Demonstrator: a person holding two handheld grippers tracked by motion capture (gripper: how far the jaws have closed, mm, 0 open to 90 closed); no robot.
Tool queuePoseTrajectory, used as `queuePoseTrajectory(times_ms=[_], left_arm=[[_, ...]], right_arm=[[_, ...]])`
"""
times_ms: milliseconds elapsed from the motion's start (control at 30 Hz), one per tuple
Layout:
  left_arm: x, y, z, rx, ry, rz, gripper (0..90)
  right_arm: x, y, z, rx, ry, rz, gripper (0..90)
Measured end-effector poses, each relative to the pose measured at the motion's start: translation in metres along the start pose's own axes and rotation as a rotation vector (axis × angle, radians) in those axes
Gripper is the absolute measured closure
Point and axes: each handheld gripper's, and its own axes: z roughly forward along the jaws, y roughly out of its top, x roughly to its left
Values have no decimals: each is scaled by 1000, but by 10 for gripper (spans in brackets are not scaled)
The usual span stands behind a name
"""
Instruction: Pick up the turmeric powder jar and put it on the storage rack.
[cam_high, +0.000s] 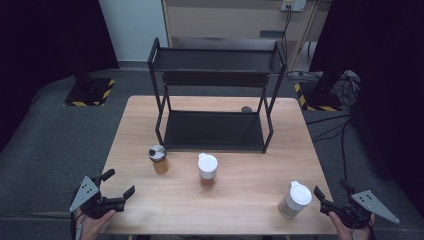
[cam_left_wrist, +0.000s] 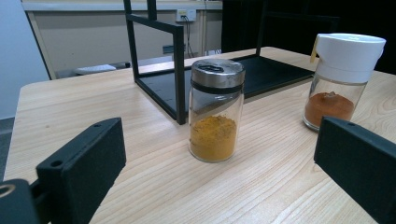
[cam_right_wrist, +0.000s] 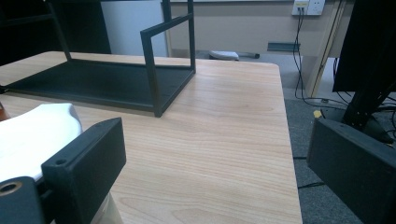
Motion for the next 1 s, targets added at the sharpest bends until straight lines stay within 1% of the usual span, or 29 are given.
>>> queuePoseTrajectory(times_ms=[267,400,467,533,667,800,1000], left_arm=[[0,0,0,0,4,-5,9],[-1,0,1,-4,6,-6,8],[-1,0,1,-1,6,-7,7],[-1,0,0,-3,4,-8,6],[0,0,0,4,-1,-7,5],[0,0,0,3,-4,-8,5],[0,0,0,1,-2,-9,5]], right_arm=[[0,0,0,0,4,-5,46],[-1,-1,1,1,4,0,46],[-3,-2,1,0,7,12,46],[-3,-2,1,0,7,13,46],[-2,-2,1,-3,5,11,46],[-1,-1,1,0,8,-4,48],[0,-1,1,-4,4,1,49]])
